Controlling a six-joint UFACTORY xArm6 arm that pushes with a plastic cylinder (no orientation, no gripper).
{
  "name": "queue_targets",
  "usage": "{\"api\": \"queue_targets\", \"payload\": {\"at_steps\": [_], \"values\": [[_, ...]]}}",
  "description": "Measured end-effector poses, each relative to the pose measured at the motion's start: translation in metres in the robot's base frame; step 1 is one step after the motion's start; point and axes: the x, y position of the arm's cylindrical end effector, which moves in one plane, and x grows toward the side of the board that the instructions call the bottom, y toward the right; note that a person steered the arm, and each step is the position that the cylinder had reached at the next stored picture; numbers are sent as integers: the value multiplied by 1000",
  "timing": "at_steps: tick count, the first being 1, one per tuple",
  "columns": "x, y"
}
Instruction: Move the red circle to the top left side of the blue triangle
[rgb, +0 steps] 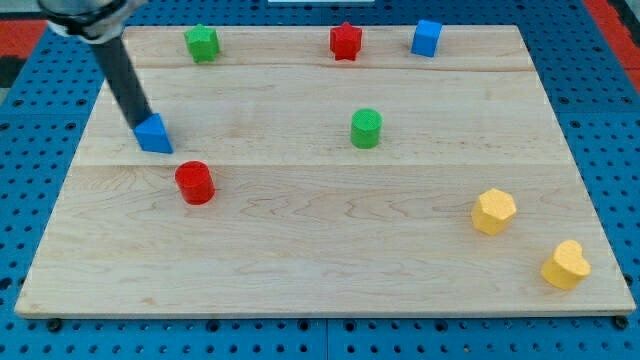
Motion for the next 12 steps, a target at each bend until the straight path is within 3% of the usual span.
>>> {"api": "queue_targets", "payload": {"at_steps": [1,3,4,5,6,7,8,9,11,12], "values": [[18,58],[117,163],[124,135],[92,53],[87,3],[129,-2],[121,-40],[91,-24],[68,-51],[59,-18]]}}
